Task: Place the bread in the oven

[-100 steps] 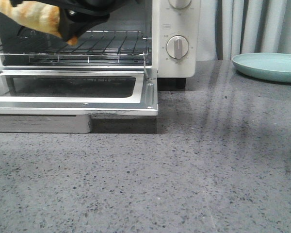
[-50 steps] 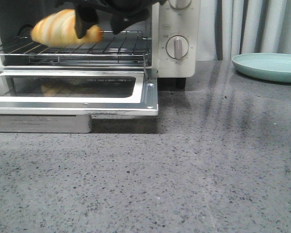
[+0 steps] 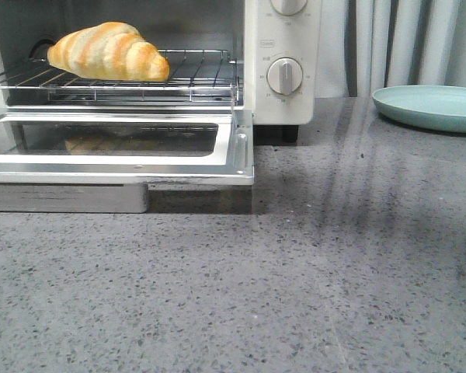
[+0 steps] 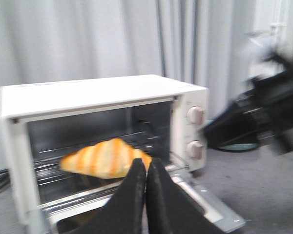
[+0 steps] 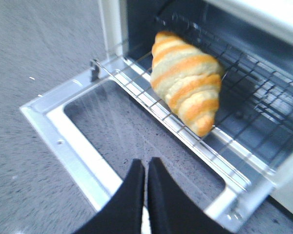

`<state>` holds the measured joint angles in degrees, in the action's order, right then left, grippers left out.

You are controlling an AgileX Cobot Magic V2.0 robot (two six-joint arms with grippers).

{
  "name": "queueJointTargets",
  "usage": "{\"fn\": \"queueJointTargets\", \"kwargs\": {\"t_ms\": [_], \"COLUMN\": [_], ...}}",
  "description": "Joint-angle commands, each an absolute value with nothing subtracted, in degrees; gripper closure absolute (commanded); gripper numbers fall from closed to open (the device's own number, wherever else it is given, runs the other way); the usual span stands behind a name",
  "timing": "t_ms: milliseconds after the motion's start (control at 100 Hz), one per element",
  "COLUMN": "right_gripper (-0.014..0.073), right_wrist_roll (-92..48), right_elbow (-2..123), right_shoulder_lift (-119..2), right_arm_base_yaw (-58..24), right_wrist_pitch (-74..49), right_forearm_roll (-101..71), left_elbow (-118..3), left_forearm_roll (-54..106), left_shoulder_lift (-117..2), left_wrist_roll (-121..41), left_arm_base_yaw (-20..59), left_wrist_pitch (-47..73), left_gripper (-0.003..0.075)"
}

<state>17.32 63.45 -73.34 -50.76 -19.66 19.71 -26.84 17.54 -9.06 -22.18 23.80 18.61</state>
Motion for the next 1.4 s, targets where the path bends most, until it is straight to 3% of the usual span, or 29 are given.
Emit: {"fn": "queueJointTargets", "kwargs": {"t_ms": [0,260,589,1159,1389], "right_gripper": [0.0661,0.0662,0.0662,0.0662,0.0662], "right_wrist_roll": [16.98,16.98,16.98,16.98,16.98], "right_elbow": [56.76,38.52,27.25,26.68,26.68], "right_shoulder_lift": [-60.85,-30.52,-11.55,-8.63,-8.63], "right_arm_base_yaw": [-50.49,-46.91,-41.89,-41.89,-41.89], "right_wrist_pitch": [-12.93,-15.71,-15.14,-15.78,-15.78], "right_forearm_roll": [22.67,31.41,35.16,35.16,35.16], "left_elbow": [-25.51,-21.35,-21.37,-21.37,-15.91], "left_forearm_roll": [16.85,19.74,20.78,20.78,17.20], "left_shoulder_lift": [-6.22,-2.14,-2.14,-2.14,-2.01], "left_wrist_roll": [-21.00,-21.00,-21.00,-21.00,-21.20], "left_arm_base_yaw": [19.77,13.09,12.95,12.95,12.86], "left_wrist_pitch": [16.37,19.61,19.61,19.61,13.68], "left_gripper": [0.0742,0.0742,0.0741,0.0741,0.0741]}}
